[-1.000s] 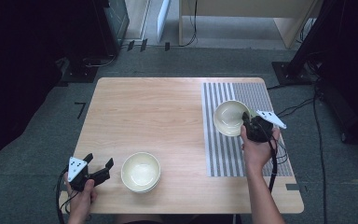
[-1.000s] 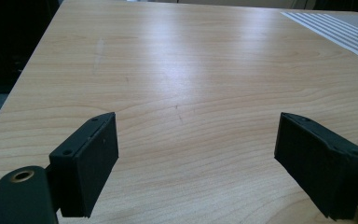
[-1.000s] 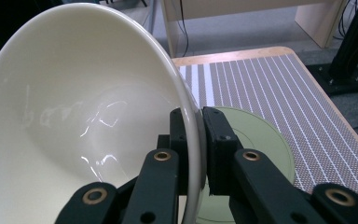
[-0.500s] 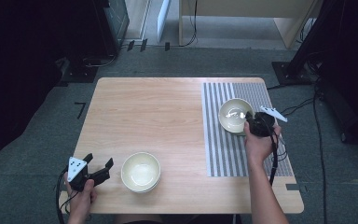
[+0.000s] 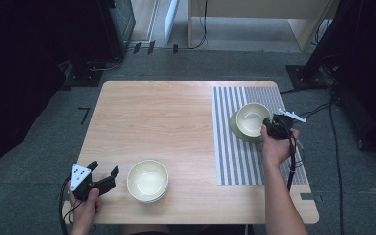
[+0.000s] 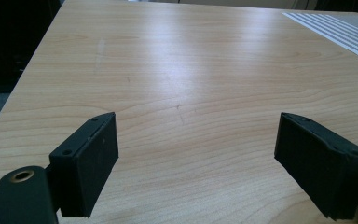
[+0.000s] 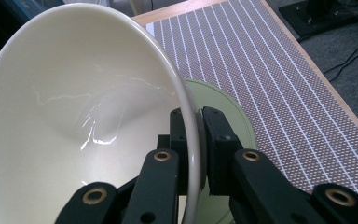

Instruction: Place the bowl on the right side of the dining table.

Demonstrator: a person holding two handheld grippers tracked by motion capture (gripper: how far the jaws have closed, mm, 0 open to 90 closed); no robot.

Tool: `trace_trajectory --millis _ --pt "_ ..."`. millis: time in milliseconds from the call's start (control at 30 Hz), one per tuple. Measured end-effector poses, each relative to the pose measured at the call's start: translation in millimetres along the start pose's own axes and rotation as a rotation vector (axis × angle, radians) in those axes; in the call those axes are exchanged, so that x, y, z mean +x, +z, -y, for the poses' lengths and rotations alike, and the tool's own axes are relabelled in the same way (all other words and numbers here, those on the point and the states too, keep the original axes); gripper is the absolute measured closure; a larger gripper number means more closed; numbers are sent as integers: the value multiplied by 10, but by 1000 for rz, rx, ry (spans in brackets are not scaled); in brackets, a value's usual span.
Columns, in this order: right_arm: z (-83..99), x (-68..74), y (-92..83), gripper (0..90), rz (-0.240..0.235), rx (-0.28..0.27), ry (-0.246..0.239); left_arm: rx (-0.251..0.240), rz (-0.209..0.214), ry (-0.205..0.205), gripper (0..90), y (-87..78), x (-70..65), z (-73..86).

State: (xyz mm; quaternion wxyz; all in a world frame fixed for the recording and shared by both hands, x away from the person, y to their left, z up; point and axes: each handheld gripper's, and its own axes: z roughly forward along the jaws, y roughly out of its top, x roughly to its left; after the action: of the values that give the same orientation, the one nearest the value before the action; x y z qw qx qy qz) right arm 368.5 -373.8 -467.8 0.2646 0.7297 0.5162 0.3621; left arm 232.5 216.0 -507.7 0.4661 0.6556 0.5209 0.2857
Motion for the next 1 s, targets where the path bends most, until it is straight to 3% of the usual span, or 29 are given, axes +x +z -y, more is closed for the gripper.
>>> trace_trajectory --millis 267,700,1000 --pt "-40 -12 49 840 -3 22 -7 1 -4 4 133 4 -6 0" --pt "-107 -116 167 839 17 114 28 1 -1 5 133 0 -6 1" --pt "-145 -115 232 839 4 176 71 2 -2 5 133 4 -6 0"
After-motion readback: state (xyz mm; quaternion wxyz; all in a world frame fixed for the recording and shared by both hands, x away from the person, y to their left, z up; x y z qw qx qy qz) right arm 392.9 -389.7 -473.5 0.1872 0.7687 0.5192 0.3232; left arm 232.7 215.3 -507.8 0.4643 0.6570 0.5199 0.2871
